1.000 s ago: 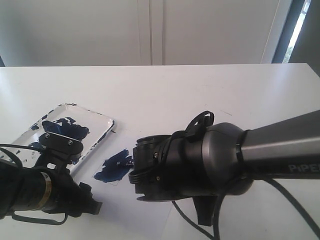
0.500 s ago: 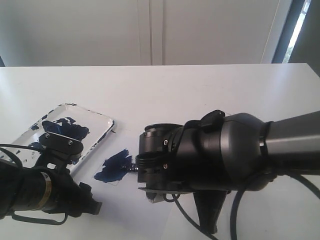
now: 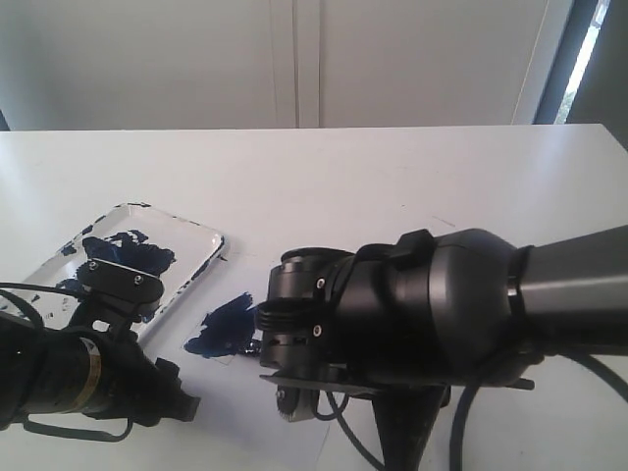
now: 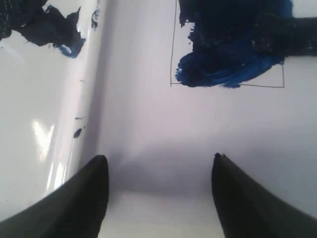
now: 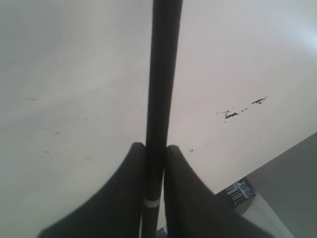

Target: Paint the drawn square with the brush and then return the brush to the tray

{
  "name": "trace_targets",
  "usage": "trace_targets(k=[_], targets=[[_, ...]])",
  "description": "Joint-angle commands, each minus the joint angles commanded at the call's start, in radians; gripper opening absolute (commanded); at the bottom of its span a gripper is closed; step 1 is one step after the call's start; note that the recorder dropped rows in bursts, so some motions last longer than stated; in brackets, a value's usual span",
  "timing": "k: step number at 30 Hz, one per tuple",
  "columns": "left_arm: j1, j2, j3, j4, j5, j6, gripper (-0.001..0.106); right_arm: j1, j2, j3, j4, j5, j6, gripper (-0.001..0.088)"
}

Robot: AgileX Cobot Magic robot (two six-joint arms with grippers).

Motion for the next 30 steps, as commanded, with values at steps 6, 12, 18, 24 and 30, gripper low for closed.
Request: trace_targets(k=[6, 12, 18, 24, 30], targets=[[0.000, 0.000, 0.000, 0.000, 0.000, 0.000, 0.064, 0.000, 0.000, 0.002, -0.063, 0.006, 0.007, 0.0000], [0.000, 0.000, 0.000, 0.000, 0.000, 0.000, 0.064, -0.018, 0.000, 0.002, -0.119, 0.006, 0.025, 0.0000], [0.000, 0.000, 0.000, 0.000, 0.000, 0.004, 0.064, -0.041, 0.000, 0.002, -0.215, 0.006, 0.122, 0.0000], [0.000, -0.002, 0.000, 0.000, 0.000, 0.004, 0.056, -0.041, 0.000, 0.002, -0.219, -0.039, 0.191, 0.0000], [0.000, -0.098, 0.000, 0.000, 0.000, 0.022, 0.029, -0.041, 0.000, 0.002, -0.219, -0.144, 0.284, 0.0000]])
